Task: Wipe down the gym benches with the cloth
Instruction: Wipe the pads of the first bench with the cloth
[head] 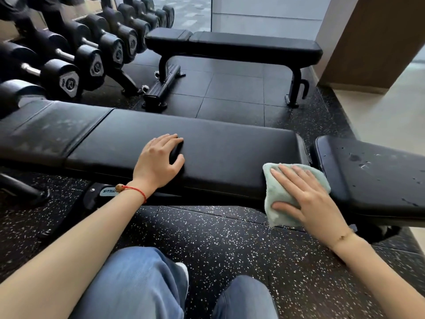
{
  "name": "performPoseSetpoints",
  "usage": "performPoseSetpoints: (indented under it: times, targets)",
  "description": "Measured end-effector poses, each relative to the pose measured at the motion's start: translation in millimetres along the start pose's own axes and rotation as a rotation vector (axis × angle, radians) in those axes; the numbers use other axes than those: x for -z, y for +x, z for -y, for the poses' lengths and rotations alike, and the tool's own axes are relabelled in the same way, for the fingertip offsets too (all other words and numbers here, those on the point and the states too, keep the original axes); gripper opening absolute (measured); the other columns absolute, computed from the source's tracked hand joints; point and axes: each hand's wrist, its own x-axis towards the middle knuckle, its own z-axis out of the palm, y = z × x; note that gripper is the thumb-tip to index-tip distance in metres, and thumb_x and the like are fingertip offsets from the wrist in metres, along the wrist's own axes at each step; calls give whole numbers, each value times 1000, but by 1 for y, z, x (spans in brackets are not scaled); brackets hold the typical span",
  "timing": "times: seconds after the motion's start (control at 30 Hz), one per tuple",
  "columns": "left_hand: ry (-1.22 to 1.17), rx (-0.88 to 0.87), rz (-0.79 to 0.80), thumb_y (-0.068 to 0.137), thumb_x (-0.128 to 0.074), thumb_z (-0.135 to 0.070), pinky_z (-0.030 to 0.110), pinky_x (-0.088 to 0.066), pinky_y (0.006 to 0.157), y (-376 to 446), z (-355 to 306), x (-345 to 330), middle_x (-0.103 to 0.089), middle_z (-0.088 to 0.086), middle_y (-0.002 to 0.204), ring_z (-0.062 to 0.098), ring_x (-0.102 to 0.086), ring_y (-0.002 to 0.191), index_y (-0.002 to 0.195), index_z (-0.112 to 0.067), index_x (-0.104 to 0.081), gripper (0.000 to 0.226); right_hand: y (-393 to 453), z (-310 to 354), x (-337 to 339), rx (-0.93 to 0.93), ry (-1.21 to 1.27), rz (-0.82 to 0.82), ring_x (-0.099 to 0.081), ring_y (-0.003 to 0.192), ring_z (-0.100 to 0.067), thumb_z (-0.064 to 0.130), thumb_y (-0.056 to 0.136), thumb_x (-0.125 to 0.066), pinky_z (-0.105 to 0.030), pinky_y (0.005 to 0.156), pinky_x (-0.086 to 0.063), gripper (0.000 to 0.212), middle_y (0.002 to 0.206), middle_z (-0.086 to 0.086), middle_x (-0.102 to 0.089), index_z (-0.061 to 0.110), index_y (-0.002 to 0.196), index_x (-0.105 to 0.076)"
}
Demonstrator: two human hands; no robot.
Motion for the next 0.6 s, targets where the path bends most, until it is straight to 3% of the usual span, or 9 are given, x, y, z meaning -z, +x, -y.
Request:
performPoseSetpoints:
  times: [0.23,0.4,0.5,0.6]
  targets:
    - [-13,-6,9,83,-39,-47,43,-33,115,1,0,3,-55,2,141,20,-46,134,132,-21,-59,59,125,78,-30,1,23,139,-17,146,-27,66,75,-1,-43,120,-6,87,158,1,-22,29,149,-26]
    - [-21,-24,9,84,-40,-46,42,-32,116,0,3,2,-54,2,142,20,-45,135,133,-22,-58,58,55,58,-19,165,125,80,-15,146,-15,59,93,-25,-37,121,-6,61,157,10,-24,34,148,-27]
    - [-7,-19,6,83,-39,-48,43,-32,116,1,3,0,-55,2,142,21,-46,135,132,-20,-58,59,72,13,-15,0,178,81,-20,145,-22,56,92,-32,-39,120,-9,58,155,5,-28,33,146,-29]
    - [-2,-17,6,83,-38,-48,44,-32,115,2,3,0,-56,2,141,21,-47,134,131,-20,-58,60,141,2,-25,-224,83,115,-15,146,-29,45,98,-37,-41,119,-5,54,158,-1,-21,30,149,-26]
